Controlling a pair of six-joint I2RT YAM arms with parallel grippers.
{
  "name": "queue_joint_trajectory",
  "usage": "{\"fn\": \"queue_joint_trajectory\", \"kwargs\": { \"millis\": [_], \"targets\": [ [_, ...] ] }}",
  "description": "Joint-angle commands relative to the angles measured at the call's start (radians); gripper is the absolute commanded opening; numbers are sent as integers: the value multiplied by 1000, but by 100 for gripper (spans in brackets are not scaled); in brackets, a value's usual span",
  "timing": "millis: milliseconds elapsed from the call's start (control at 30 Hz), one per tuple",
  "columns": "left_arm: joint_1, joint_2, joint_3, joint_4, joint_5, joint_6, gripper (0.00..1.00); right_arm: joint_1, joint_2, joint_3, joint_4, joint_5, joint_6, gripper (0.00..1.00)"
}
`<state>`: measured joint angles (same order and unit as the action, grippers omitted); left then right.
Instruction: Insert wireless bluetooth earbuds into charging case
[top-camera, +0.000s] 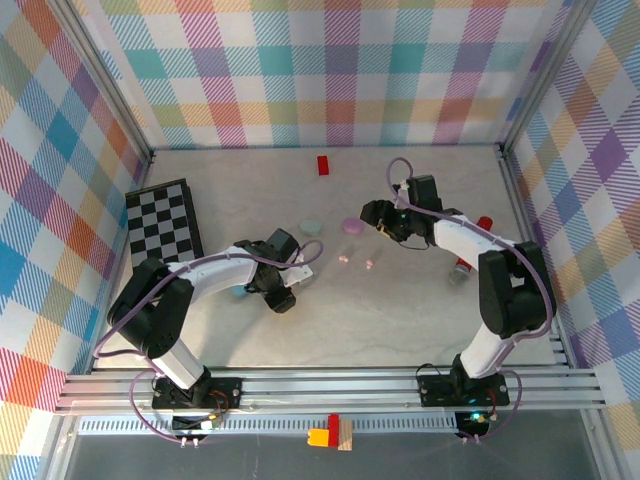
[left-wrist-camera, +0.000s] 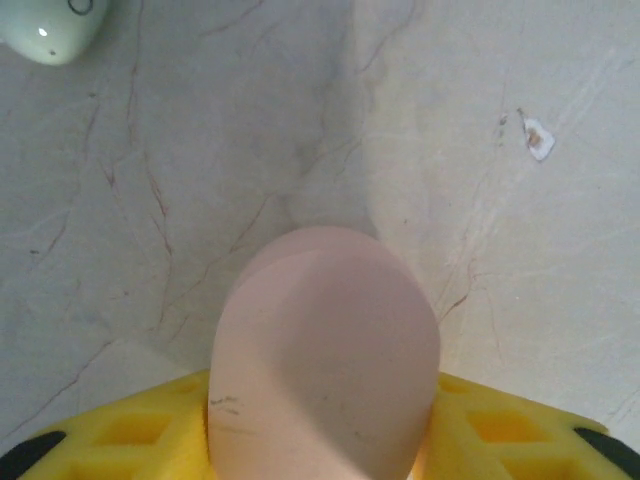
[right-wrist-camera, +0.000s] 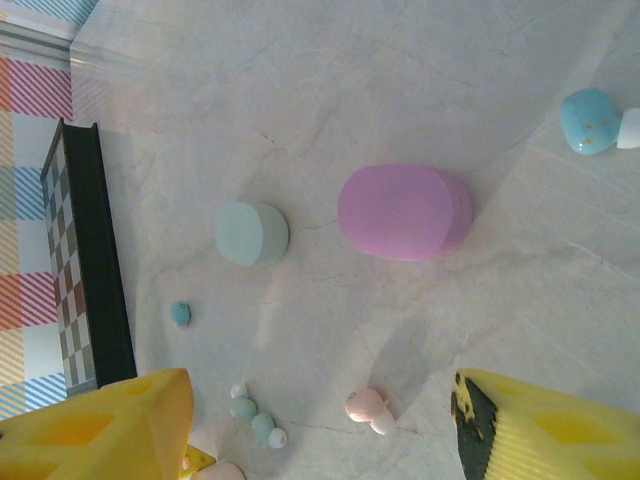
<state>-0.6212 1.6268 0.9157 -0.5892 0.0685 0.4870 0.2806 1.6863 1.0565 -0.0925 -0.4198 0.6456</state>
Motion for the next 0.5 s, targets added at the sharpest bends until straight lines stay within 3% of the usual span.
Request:
{"fn": "queue_joint_trajectory", "kwargs": {
  "millis": [0, 67, 233, 467],
  "targets": [
    [-9, -31, -6, 12, 18, -2, 39, -5, -41, -15, -9, -18, -11, 69],
    [-9, -37, -4, 14, 16, 0, 33, -6, -59, -31, -2, -30, -4, 69],
    [-9, -111, -34, 79, 48, 7, 35, -5, -137, -83, -17, -100, -12, 69],
    [-18, -277, -111, 361, 326, 40, 37, 1, -257, -169, -66, -326, -25, 72]
  ]
}}
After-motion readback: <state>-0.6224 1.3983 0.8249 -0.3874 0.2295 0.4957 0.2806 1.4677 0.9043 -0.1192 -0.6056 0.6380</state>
